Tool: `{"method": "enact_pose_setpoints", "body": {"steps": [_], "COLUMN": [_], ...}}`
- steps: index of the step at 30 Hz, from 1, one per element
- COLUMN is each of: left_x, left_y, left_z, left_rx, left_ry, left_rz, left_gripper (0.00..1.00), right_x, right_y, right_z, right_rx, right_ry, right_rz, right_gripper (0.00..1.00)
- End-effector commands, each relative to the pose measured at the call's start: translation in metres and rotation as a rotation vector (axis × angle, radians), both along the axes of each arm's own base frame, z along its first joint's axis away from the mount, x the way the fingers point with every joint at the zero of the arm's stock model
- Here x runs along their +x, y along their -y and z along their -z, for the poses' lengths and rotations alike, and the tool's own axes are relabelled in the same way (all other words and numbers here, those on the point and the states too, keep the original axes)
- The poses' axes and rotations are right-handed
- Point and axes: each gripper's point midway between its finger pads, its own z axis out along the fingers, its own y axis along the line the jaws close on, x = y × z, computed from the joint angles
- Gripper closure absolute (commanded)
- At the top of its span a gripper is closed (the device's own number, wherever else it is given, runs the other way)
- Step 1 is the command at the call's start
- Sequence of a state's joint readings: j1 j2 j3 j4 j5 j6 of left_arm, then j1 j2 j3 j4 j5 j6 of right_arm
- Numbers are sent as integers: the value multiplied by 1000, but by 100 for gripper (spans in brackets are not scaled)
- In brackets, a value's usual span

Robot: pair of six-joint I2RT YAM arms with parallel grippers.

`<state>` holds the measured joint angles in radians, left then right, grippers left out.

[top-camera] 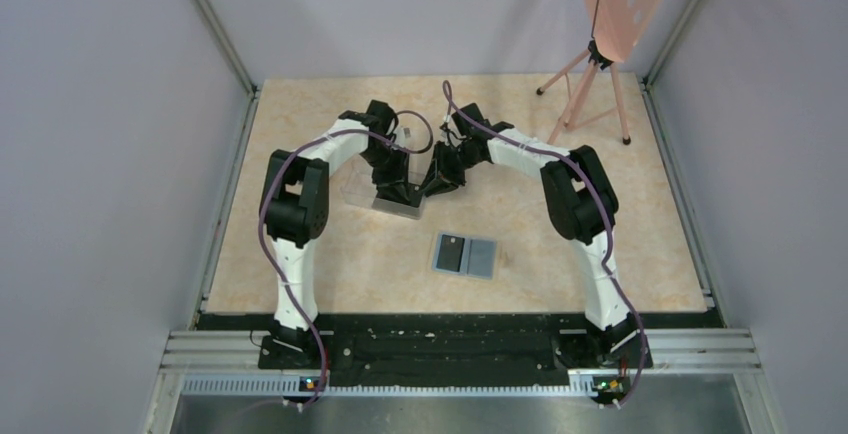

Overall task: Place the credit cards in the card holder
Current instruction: Pick up the credit card from the storage box.

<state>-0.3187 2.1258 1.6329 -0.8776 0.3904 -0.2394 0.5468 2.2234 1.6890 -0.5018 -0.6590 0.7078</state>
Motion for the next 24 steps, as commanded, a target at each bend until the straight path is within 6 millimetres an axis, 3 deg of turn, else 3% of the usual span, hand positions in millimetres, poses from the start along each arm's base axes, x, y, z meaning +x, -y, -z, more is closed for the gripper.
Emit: {"method": "enact_pose_setpoints", "body": {"steps": [1,6,11,16,24], "left_x": [3,0,1,6,13], "left_y": [2,9,20,33,23], "left_z": [5,4,-11,-36,-50], "left_rx": [20,-10,-76,-168,-101], "left_ry": [8,-1,26,80,131], "left_rz": [32,52,66,73,49], "left_gripper": [69,80,92,96,98], "right_x": [4,2,1,-1,-2], "right_y": [-5,-5,-4,-3,-1], "right_z": [-17,-17,-16,-15,-15], "right_rx": [58,57,55,52,50], "right_ry": [43,39,37,34,32], "right_rz": [-22,-24,-25,-24,-23], "right_gripper": [77,78,78,78,78]}}
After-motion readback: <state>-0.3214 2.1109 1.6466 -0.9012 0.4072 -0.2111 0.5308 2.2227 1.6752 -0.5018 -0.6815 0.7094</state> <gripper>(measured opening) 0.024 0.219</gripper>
